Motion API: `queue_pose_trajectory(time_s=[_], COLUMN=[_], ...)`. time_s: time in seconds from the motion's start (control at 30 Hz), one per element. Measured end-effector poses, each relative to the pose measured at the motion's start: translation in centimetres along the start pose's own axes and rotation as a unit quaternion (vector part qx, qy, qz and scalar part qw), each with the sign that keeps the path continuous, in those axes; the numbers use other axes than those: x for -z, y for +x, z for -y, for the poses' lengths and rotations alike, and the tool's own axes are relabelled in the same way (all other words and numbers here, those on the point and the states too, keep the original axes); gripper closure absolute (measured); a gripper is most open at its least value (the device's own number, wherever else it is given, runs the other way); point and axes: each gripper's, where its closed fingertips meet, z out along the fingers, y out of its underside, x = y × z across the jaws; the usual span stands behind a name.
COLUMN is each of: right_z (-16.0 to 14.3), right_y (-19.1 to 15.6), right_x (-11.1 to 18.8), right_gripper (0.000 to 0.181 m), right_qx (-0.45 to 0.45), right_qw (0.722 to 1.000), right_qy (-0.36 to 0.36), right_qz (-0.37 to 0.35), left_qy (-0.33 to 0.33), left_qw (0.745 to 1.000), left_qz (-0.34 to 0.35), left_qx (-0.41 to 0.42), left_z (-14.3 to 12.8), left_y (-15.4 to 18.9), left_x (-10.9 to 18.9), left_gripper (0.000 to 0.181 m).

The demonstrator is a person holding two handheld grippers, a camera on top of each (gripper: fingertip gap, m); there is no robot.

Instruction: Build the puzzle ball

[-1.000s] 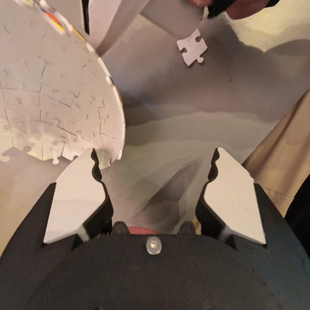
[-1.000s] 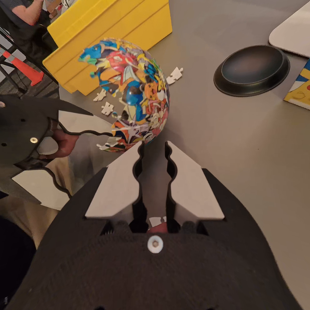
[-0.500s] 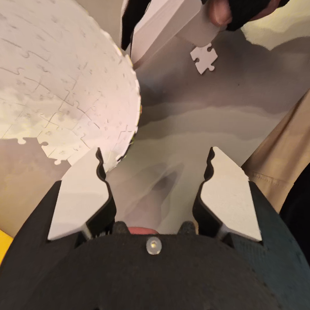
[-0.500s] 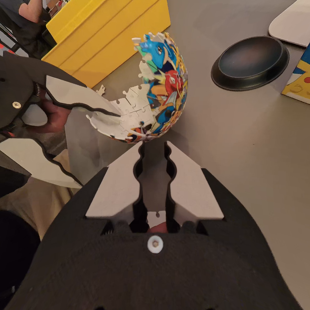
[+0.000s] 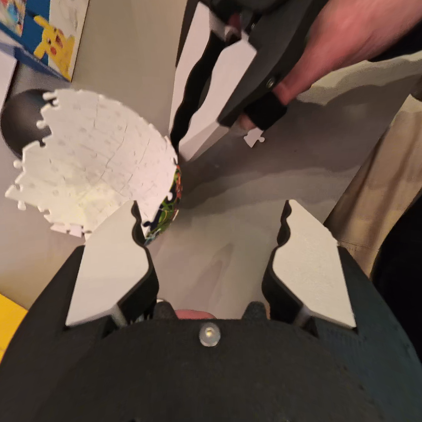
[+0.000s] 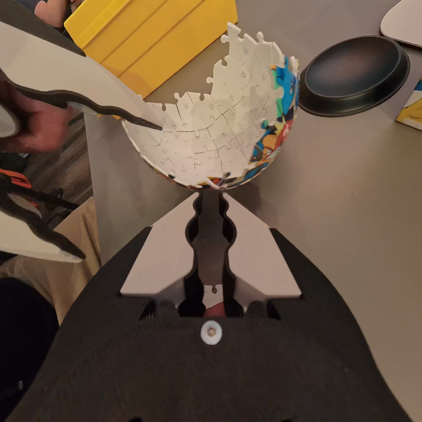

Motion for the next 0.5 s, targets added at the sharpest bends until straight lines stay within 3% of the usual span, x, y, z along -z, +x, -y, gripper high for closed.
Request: queue_pose_trajectory(time_s=[0.23,0.4,0.5], right_z=[0.0,0.0,0.2], right_y=[0.2,0.2,0.4], right_x=[0.0,-0.2,0.0], right_gripper=[0.171,0.172,0.175], right_qx=[0.001,0.005,0.008], right_qw=[1.000,1.000,1.000], right_qy=[0.003,0.001,0.006], right_qz=[-0.001,0.000,-0.002], left_qy=[-0.043,-0.117,-0.129], left_qw=[0.998,0.989,0.985], left_qz=[-0.024,-0.069,-0.097], left_qx=[-0.037,-0.056,-0.056], left_z=[2.1,1.4,1.6], left_y=[-0.5,-0.6,-0.5], left_x=[-0.9,-2.0,-2.2], left_gripper=[0.065,0.070,0.075])
